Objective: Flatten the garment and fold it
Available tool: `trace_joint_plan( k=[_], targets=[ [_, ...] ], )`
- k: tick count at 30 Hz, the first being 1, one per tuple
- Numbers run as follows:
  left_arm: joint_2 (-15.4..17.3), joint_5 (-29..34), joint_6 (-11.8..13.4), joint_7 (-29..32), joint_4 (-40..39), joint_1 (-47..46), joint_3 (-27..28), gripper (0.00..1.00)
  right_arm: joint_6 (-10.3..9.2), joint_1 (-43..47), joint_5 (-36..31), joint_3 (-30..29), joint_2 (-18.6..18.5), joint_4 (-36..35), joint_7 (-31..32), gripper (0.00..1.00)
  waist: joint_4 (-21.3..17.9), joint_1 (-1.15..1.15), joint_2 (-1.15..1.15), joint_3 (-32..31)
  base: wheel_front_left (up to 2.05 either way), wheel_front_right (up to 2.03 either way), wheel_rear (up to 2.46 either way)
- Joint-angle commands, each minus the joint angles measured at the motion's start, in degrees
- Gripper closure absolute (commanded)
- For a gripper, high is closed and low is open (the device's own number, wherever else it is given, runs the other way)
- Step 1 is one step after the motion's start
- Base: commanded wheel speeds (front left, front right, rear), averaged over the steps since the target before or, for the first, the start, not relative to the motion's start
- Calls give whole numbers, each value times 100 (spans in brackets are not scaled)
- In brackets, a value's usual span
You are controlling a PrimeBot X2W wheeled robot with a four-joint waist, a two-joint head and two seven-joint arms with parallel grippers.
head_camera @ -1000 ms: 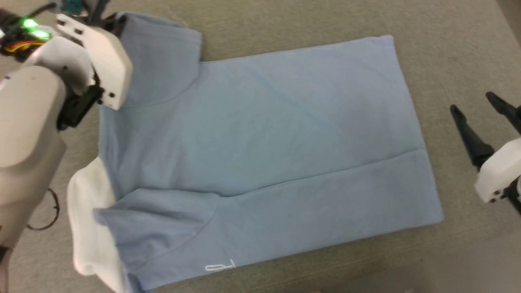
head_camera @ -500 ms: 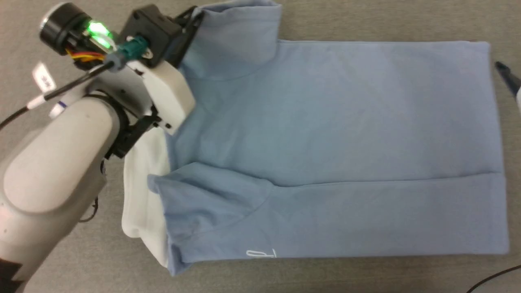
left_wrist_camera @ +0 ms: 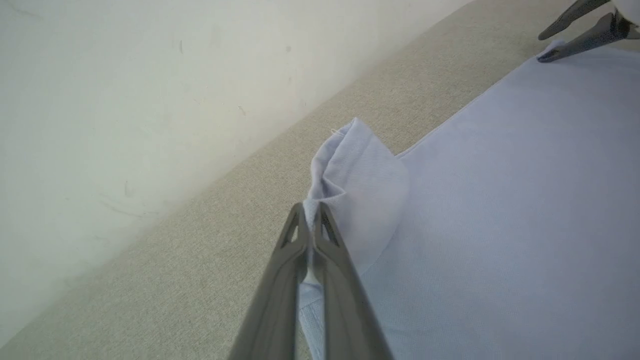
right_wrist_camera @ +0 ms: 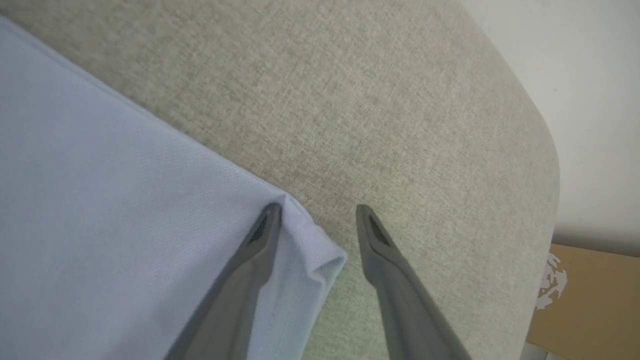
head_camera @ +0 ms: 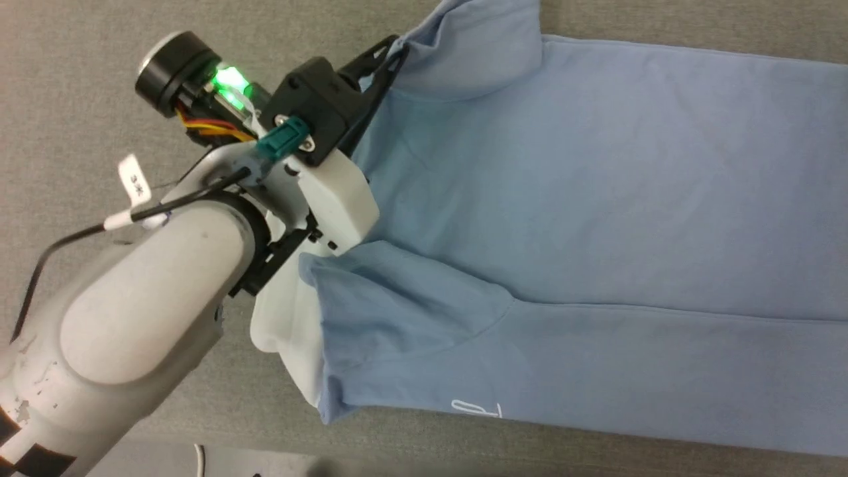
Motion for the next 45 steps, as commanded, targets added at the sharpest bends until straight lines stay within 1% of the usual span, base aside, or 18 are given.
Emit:
trace_joint_plan(
  k=[1,5,12,17,23,28,33,39,45],
  targets=[
    [-31,32,71,-67,38,84,-7,100,37,173,47,289,167,183,-25,100,49,0,-1,16,0,0,0],
    [5,-61,204,-261,175,274,95,100,37,22,99,408,260,442,-384,100,-72,0,-1,-233,0,0,0],
    [266,-364,435,-531,240,834,333,100,37,62,188,134,475,817,-1258,100,-298,0,-1,-1000,0,0,0],
    [531,-623,636,-554,14,1421,440,100,37,587,299,-240,515,792,-1767,100,-404,0,-1,-1601,0,0,0],
    [930,-867,844,-359,-506,2251,360,100,37,1629,515,-855,501,383,-2101,100,-466,0,-1,-2074,0,0,0],
    [1140,-1101,977,-196,-803,2872,235,100,37,2459,558,-1257,588,-40,-2095,100,-531,0,-1,-2230,0,0,0],
    [1277,-1383,1076,-74,-873,3495,75,100,37,3460,444,-1754,680,-531,-1859,100,-563,0,-1,-2311,0,0,0],
    [1266,-1528,986,74,-515,3828,-189,100,37,4385,256,-2016,750,-1051,-1284,100,-588,0,-1,-2284,0,0,0],
    [1051,-1426,769,-37,130,3763,-390,100,37,4729,14,-2100,827,-1207,-932,100,-601,0,-1,-2180,0,0,0]
  ],
)
